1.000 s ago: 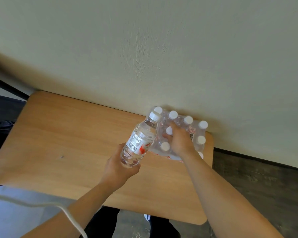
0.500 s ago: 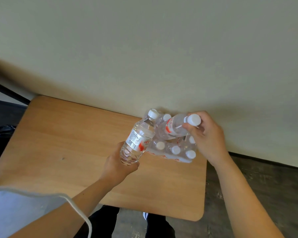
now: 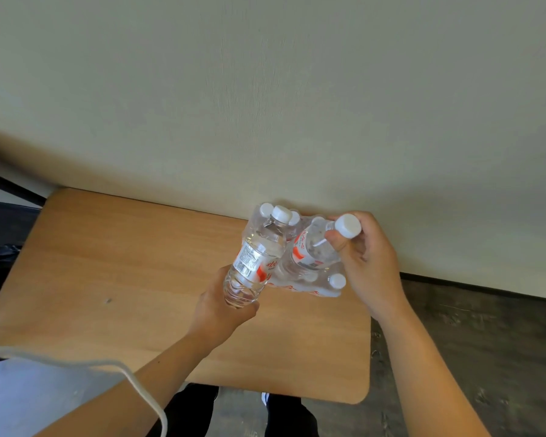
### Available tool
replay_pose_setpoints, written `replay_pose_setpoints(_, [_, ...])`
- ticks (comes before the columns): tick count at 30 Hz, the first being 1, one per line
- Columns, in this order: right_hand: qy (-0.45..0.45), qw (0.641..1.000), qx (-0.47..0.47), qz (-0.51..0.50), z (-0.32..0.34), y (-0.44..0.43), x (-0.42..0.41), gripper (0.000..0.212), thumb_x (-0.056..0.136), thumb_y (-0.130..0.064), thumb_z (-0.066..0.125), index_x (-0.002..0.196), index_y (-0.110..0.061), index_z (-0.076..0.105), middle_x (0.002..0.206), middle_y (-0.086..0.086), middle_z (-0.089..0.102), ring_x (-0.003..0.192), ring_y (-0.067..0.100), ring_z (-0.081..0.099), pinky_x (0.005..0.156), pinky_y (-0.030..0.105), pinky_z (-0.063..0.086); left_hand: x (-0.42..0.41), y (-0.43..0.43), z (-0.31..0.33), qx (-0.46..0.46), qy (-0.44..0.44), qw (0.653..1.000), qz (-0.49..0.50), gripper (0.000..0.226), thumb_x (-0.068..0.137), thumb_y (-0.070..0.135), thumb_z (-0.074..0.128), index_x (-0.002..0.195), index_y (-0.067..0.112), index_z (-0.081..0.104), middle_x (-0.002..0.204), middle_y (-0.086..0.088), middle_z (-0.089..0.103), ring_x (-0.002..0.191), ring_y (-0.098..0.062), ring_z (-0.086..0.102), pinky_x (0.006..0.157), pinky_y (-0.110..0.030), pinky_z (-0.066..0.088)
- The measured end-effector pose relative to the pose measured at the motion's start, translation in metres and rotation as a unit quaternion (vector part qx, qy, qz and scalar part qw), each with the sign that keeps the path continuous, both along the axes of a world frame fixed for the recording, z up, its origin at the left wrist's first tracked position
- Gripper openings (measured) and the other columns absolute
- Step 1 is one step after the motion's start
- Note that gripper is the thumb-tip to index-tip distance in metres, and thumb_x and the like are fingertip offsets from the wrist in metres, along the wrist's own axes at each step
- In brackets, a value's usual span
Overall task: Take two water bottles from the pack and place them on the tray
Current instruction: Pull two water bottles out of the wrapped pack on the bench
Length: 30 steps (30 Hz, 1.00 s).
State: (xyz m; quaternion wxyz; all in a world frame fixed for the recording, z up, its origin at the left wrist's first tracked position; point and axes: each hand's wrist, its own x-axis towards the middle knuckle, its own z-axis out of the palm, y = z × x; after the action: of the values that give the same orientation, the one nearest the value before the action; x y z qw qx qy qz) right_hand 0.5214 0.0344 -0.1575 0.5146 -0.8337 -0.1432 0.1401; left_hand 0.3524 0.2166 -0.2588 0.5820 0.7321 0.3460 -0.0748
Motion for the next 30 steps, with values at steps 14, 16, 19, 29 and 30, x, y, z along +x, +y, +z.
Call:
replay_pose_setpoints(14, [0.147,0.987,0.062,0.022,-0.080,0.037,-0.011,0.051,0.076,-0.013,0.084,0.121,-0.011,0.062,0.111,0.006,0.076,0.104,0.018,0.072,0.091,0.047,0.058,-0.016,-0.006,-0.020,-0.009,0.006,0.998,0.063,0.058,0.063,0.031,0.083,0.112,0.045,0.055,0.091,0.016,0.077,0.080,-0.001,0.073,0.070,-0.025,0.058])
replay_pose_setpoints(16, [0.161,0.985,0.055,0.030,-0.089,0.039,-0.014,0.054,0.075,-0.016,0.086,0.123,-0.014,0.061,0.113,0.003,0.075,0.105,0.016,0.071,0.092,0.046,0.058,-0.016,-0.006,-0.020,-0.013,0.004,0.998,0.068,0.057,0.064,0.029,0.084,0.111,0.045,0.056,0.092,0.017,0.077,0.079,0.000,0.073,0.067,-0.019,0.055])
replay_pose_setpoints(19, [0.175,0.983,0.051,0.015,-0.090,0.044,-0.013,0.066,0.069,-0.026,0.089,0.125,-0.024,0.056,0.112,-0.007,0.075,0.103,0.008,0.072,0.083,0.027,0.059,-0.015,-0.009,-0.015,-0.023,0.004,0.997,0.075,0.053,0.066,0.027,0.084,0.107,0.047,0.057,0.090,0.017,0.077,0.076,0.001,0.072,0.061,-0.018,0.055])
replay_pose_setpoints(29, [0.187,0.978,0.056,0.072,-0.048,0.046,-0.024,0.064,0.064,-0.024,0.087,0.112,-0.048,0.053,0.108,-0.009,0.074,0.099,0.011,0.073,0.093,0.050,0.056,-0.016,-0.012,0.041,-0.016,-0.039,0.987,0.154,0.057,0.065,0.028,0.083,0.109,0.050,0.056,0.084,0.013,0.078,0.071,-0.006,0.073,0.066,-0.027,0.061])
replay_pose_setpoints(30, [0.194,0.976,0.057,0.084,-0.042,0.047,-0.028,0.066,0.063,-0.024,0.088,0.114,-0.048,0.052,0.109,-0.009,0.074,0.099,0.010,0.073,0.092,0.049,0.057,-0.020,-0.011,0.049,-0.018,-0.044,0.985,0.165,0.057,0.064,0.028,0.084,0.110,0.047,0.057,0.084,0.010,0.078,0.072,-0.008,0.074,0.068,-0.031,0.062])
